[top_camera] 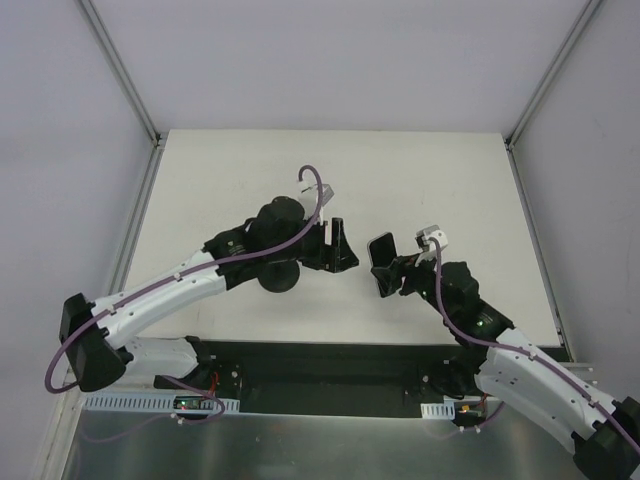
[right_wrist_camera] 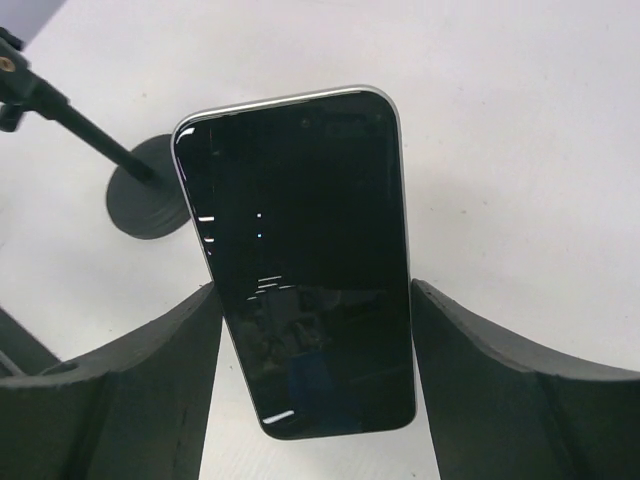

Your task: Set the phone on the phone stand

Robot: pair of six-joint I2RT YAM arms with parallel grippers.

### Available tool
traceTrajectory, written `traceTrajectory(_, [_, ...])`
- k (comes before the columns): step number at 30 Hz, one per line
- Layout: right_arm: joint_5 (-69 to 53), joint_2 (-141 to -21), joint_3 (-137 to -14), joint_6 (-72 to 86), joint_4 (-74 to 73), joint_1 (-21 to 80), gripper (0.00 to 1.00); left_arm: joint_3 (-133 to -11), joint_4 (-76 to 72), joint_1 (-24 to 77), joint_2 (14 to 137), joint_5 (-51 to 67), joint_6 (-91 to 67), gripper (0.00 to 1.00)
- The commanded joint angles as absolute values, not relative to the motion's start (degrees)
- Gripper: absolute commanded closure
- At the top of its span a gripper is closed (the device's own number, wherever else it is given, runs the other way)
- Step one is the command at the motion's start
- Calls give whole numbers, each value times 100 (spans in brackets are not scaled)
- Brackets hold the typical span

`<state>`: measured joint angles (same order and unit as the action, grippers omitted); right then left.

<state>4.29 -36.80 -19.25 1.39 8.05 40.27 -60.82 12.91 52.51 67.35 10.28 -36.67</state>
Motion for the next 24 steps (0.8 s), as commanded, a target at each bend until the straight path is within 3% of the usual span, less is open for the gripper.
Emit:
traceTrajectory(1, [44,-3130,-2118,35,958,4061,99,-6644,1248,5265,7363,554,-3498,32])
traceTrajectory(9, [-255,-2830,-2232,-114,624,4061,99,-7434,1231,5300,8279,1072,-3577,34])
traceTrajectory(16, [-299,-2646,-2250,-88,545,4069,99,-7708,1213,5432,8806,1248,-3630,43])
traceTrajectory(24, [-325,-2531,-2259,-88,439,4061,99,-7857,1204,5528,9132,1406,-3709,64])
